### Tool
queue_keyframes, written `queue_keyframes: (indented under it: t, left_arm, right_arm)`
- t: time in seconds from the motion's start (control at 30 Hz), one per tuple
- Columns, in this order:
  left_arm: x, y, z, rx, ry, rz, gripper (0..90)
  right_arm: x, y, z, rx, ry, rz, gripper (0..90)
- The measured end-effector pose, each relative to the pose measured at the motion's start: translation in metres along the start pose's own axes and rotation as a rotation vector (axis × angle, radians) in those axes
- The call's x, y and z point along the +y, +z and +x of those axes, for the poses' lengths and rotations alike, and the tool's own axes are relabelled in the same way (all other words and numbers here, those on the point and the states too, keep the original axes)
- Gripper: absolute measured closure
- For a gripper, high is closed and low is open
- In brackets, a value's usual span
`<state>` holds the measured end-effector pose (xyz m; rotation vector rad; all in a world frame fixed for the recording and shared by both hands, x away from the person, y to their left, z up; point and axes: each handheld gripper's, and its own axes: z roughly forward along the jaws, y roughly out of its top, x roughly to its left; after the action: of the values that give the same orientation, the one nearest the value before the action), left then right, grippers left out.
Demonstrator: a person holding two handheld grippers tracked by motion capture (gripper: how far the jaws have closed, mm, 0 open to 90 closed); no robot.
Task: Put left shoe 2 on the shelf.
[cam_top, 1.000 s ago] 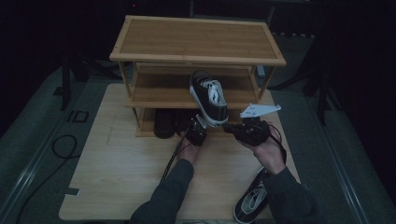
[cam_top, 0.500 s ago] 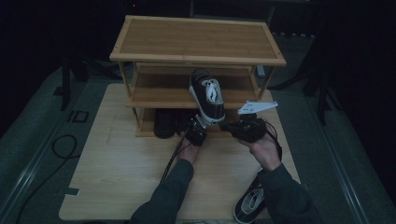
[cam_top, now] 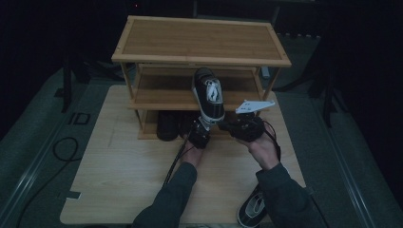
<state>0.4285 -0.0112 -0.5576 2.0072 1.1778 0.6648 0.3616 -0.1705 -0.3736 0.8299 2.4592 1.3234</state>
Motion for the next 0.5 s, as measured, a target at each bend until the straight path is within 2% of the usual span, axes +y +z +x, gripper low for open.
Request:
queue_keyframes:
  t: [0.07, 0.1, 0.17, 0.37, 0.43, 0.47, 0.5]
  left_arm:
    - [0.000, 0.000, 0.000, 0.005, 0.009, 0.003, 90.0]
    - [0.000, -0.001, 0.000, 0.011, 0.027, 0.012, 90.0]
    - [0.000, 0.001, -0.004, 0.012, -0.010, -0.020, 90.0]
    - [0.000, 0.001, -0.003, 0.010, -0.009, -0.018, 90.0]
    - [0.000, 0.001, -0.003, 0.010, -0.009, -0.018, 90.0]
    - [0.000, -0.001, -0.001, 0.014, 0.023, 0.011, 90.0]
    - [0.000, -0.001, -0.001, 0.013, 0.024, 0.012, 90.0]
  right_arm:
    - [0.001, 0.002, -0.001, 0.005, 0.009, -0.004, 90.0]
    - [0.001, 0.002, -0.001, 0.000, 0.006, -0.004, 90.0]
    - [0.002, 0.004, -0.001, -0.001, 0.005, -0.004, 90.0]
    - [0.005, 0.011, -0.003, -0.009, 0.008, -0.004, 90.0]
    - [0.006, 0.013, -0.004, -0.033, 0.008, -0.006, 90.0]
    - [0.007, 0.015, -0.005, -0.050, 0.017, -0.009, 90.0]
    - [0.007, 0.016, -0.007, -0.043, 0.024, -0.012, 90.0]
